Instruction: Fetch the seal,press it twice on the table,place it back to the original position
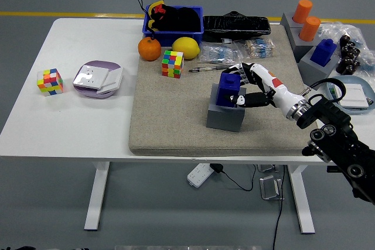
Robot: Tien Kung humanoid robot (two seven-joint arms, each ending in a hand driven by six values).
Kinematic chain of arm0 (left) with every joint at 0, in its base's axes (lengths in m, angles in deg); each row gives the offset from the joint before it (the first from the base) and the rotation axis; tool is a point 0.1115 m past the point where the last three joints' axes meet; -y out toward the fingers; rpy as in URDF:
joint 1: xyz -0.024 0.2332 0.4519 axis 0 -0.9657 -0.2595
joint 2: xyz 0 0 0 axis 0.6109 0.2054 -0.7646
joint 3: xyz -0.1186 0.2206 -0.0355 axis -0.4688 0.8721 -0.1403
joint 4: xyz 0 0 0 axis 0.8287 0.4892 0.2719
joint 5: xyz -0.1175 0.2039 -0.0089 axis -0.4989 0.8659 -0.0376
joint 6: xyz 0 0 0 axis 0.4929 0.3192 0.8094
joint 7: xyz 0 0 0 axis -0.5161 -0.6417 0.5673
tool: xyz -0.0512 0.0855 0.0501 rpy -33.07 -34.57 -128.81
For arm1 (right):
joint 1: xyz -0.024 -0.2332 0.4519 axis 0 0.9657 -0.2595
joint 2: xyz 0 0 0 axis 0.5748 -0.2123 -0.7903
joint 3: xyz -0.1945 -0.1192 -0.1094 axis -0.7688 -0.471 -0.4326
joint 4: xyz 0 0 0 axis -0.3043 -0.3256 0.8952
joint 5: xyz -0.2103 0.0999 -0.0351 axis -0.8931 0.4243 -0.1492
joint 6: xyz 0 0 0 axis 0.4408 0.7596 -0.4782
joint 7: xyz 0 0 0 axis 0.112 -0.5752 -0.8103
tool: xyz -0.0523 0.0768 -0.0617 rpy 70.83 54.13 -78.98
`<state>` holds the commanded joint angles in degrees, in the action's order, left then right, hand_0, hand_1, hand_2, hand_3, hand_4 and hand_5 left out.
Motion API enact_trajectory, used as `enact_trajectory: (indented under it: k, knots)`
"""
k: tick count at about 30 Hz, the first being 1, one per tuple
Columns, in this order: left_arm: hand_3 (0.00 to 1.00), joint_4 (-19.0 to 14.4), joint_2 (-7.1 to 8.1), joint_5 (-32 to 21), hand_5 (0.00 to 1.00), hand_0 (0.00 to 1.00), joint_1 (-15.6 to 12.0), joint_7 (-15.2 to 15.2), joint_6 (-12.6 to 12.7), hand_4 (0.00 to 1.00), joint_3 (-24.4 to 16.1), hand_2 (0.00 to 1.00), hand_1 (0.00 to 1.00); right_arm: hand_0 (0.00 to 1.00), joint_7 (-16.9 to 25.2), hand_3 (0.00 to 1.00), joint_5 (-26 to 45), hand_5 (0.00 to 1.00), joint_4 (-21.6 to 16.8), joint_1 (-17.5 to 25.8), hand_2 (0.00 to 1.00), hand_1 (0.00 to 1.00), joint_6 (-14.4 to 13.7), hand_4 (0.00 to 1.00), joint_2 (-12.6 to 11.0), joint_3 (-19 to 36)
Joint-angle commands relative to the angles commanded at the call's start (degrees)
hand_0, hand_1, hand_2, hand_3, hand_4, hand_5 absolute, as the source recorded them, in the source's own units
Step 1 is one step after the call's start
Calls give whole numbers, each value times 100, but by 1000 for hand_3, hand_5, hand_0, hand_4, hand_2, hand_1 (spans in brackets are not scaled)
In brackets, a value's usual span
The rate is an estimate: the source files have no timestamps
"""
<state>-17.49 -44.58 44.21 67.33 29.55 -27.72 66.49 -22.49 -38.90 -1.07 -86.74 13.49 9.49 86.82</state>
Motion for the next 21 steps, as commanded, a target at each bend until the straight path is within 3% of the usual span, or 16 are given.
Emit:
enact_trajectory:
  k: [21]
  knots:
    - [836,2,-3,-5,434,820,0,-5,2,817,0,792,817,558,12,386,-37,2,94,-40,369,420,0,722,6,-35]
